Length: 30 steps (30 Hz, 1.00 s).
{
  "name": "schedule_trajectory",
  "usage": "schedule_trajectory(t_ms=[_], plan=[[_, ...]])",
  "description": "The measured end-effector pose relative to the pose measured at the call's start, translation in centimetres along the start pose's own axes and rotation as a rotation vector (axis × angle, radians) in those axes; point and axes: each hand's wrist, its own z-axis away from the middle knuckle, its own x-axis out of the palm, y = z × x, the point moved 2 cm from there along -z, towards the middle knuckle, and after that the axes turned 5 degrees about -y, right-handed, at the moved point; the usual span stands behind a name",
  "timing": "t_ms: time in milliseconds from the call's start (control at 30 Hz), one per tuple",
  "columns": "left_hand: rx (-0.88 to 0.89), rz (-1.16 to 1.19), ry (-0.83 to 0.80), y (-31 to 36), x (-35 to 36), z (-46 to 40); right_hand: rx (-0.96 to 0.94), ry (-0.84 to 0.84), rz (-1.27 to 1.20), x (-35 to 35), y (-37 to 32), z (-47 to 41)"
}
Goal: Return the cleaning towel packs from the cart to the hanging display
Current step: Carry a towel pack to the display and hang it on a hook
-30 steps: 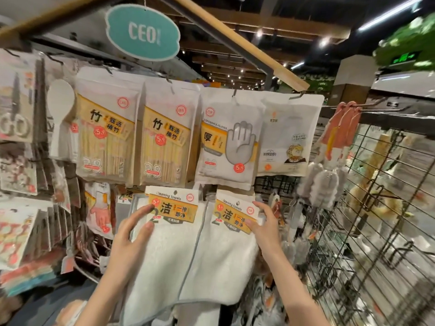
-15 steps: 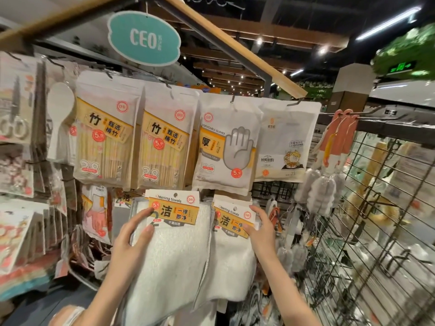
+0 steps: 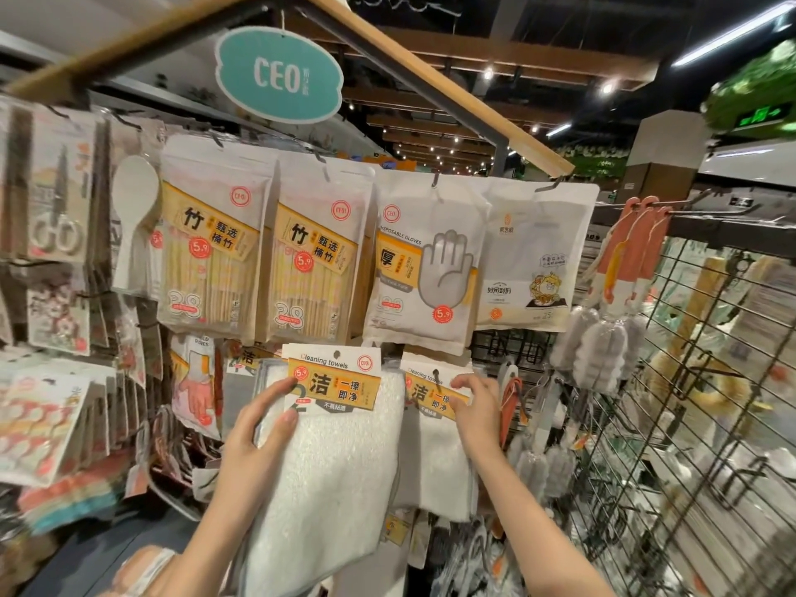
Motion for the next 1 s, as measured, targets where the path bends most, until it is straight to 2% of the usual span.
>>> schedule_trajectory(t_ms=[200,400,700,1000], plan=[[-0.004,0.004,-0.007,0.1,0.1,-0.1,-0.034,-0.074,-0.001,0.5,0.2,0.2],[0.017,0.028,0.003,0.4,0.2,-0.1,0.000,-0.197,0.032,0.5,-0.5,-0.3],[0.009,0.034,-0.023,0.8,0.6,0.0,0.066,-0.287,0.006,0.0,-1.0,-0.1],[0.024,0.068,-0.047,1.5,1.2,0.5,-0.121,-0.264,-0.194,-2.5,-5.7,4.0]])
